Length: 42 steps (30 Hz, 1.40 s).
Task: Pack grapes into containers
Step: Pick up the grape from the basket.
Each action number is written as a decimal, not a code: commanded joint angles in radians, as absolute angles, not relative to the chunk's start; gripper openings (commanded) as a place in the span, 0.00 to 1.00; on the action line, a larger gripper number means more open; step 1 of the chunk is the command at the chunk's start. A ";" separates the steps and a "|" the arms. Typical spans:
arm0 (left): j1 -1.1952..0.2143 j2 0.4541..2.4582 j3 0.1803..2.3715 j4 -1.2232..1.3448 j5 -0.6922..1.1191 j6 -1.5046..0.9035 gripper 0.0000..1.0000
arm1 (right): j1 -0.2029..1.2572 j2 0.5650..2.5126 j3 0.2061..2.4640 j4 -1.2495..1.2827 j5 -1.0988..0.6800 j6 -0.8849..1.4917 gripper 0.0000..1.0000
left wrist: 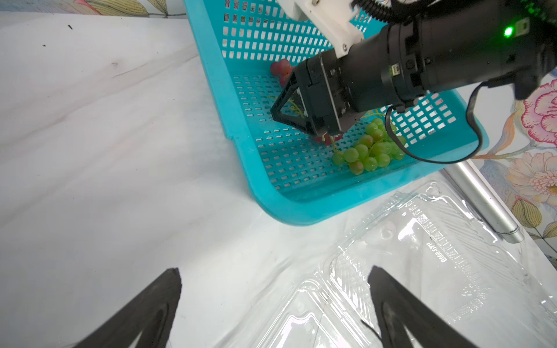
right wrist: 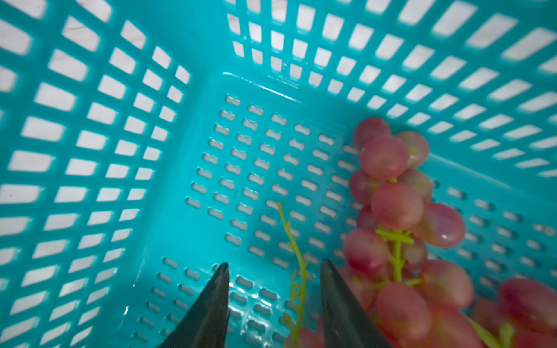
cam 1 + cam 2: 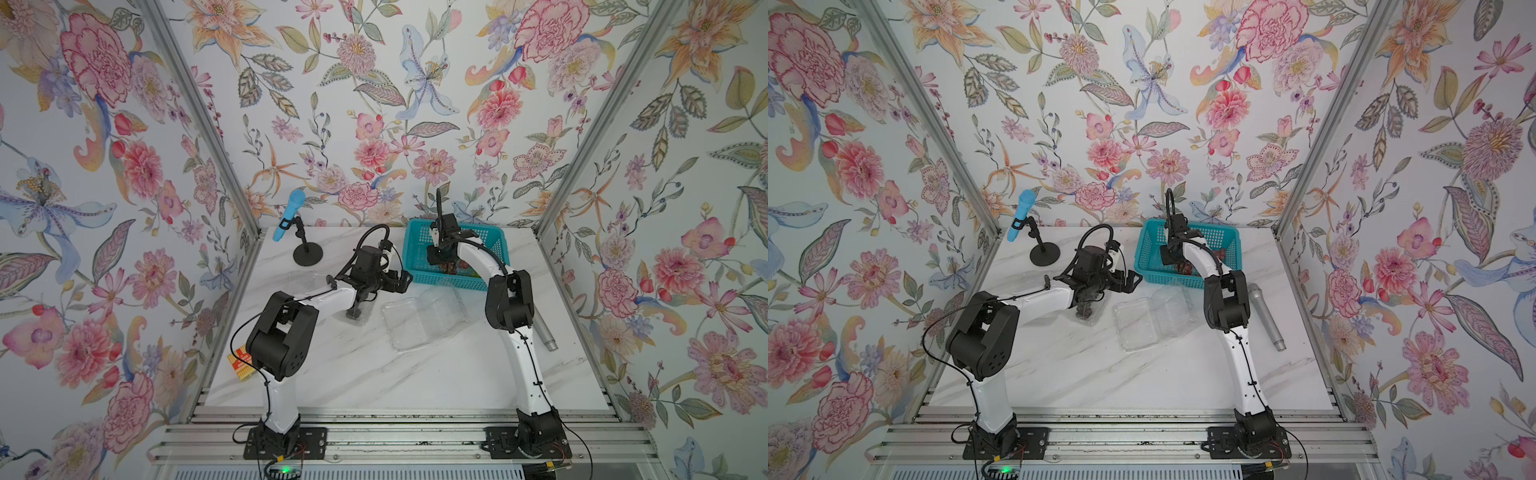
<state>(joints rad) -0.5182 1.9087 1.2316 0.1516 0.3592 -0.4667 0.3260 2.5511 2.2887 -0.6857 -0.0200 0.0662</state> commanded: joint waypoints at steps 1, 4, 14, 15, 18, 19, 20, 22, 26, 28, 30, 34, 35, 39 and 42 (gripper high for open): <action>-0.519 1.862 1.207 0.182 0.356 -0.446 1.00 | 0.334 2.582 2.272 -0.747 0.023 0.061 0.42; -0.517 1.858 1.198 0.187 0.358 -0.448 1.00 | 0.343 2.595 2.279 -0.754 0.051 0.049 0.39; -0.514 1.842 1.154 0.227 0.364 -0.467 1.00 | 0.378 2.632 2.294 -0.787 0.142 0.007 0.22; -0.516 1.841 1.151 0.229 0.365 -0.468 1.00 | 0.380 2.634 2.292 -0.787 0.143 0.006 0.19; -0.514 1.837 1.150 0.225 0.365 -0.461 1.00 | 0.382 2.639 2.287 -0.787 0.140 0.013 0.10; -0.514 1.835 1.150 0.224 0.365 -0.459 1.00 | 0.383 2.638 2.289 -0.787 0.140 0.016 0.05; -0.514 1.835 1.150 0.222 0.364 -0.457 1.00 | 0.383 2.637 2.292 -0.788 0.137 0.019 0.00; -0.513 1.831 1.150 0.220 0.365 -0.457 1.00 | 0.383 2.627 2.299 -0.792 0.123 0.028 0.00; -0.513 1.827 1.153 0.216 0.367 -0.453 1.00 | 0.381 2.583 2.327 -0.801 0.064 0.046 0.00; -0.513 1.828 1.158 0.213 0.370 -0.452 1.00 | 0.378 2.556 2.350 -0.813 0.031 0.060 0.00; -0.514 1.826 1.163 0.212 0.371 -0.451 1.00 | 0.370 2.523 2.355 -0.814 0.002 0.077 0.00; -0.513 1.828 1.174 0.206 0.373 -0.450 1.00 | 0.343 2.474 2.353 -0.814 -0.033 0.104 0.00; -0.513 1.830 1.176 0.206 0.374 -0.447 1.00 | 0.338 2.469 2.351 -0.814 -0.037 0.107 0.00; -0.514 1.831 1.181 0.201 0.370 -0.445 1.00 | 0.317 2.448 2.331 -0.816 -0.064 0.121 0.00; -0.513 1.833 1.180 0.202 0.372 -0.446 1.00 | 0.309 2.436 2.318 -0.816 -0.072 0.125 0.00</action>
<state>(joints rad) -0.5175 1.8622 1.1606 0.2031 0.3626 -0.4667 0.3141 2.4886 2.3245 -0.7898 -0.0456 0.1043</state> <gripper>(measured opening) 0.997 0.048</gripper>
